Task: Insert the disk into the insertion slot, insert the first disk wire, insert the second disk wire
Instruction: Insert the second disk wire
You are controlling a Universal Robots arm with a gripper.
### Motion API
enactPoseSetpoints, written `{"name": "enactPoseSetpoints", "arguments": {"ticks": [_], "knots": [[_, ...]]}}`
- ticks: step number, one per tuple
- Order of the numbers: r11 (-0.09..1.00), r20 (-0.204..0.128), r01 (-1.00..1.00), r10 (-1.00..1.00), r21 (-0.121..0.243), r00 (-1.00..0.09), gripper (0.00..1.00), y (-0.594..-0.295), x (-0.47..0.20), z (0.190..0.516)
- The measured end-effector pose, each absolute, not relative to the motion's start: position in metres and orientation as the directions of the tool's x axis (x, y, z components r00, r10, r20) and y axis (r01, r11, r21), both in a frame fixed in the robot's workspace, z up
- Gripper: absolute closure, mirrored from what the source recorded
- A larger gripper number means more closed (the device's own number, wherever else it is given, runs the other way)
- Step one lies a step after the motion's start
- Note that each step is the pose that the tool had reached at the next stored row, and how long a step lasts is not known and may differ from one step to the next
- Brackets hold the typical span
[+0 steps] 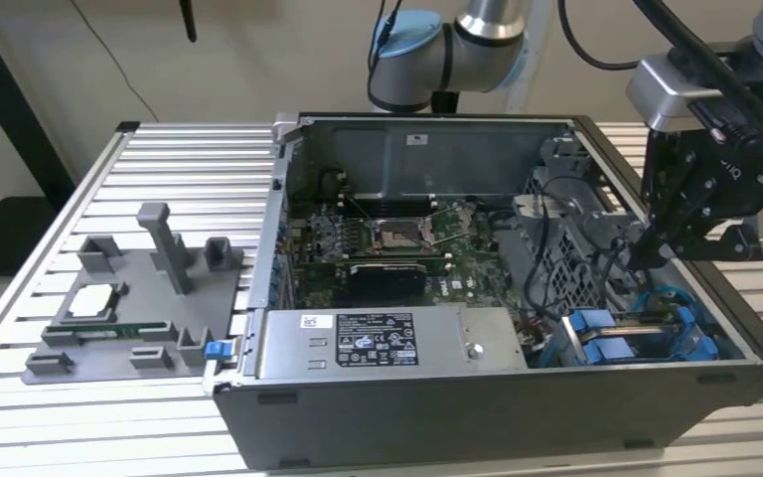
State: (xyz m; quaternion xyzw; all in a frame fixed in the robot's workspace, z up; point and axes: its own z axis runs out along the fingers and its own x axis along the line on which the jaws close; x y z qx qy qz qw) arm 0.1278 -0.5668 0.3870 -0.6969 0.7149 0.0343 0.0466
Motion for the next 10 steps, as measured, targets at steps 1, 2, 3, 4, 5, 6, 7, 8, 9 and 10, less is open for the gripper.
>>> {"name": "enactPoseSetpoints", "arguments": {"ticks": [1,2,3,4,5,6,7,8,9,10], "knots": [[0.027,-0.110,-1.000,-0.994,-0.016,-0.025,1.00,-0.5674,0.1278,0.3864],[0.028,-0.105,-0.999,-0.994,-0.016,-0.026,1.00,-0.5680,0.1278,0.3859],[0.029,-0.099,-0.999,-0.995,-0.016,-0.027,1.00,-0.5685,0.1278,0.3855],[0.029,-0.094,-0.999,-0.995,-0.016,-0.028,1.00,-0.5688,0.1278,0.3849],[0.030,-0.090,-0.999,-0.996,-0.017,-0.029,1.00,-0.5691,0.1278,0.3841],[0.031,-0.086,-0.999,-0.996,-0.017,-0.029,1.00,-0.5693,0.1278,0.3831],[0.032,-0.083,-0.999,-0.996,-0.017,-0.030,1.00,-0.5694,0.1278,0.3819],[0.033,-0.081,-0.999,-0.996,-0.017,-0.031,1.00,-0.5695,0.1278,0.3807],[0.033,-0.078,-0.999,-0.996,-0.017,-0.032,1.00,-0.5695,0.1278,0.3794],[0.034,-0.076,-0.999,-0.997,-0.017,-0.032,1.00,-0.5695,0.1278,0.3783]]}}
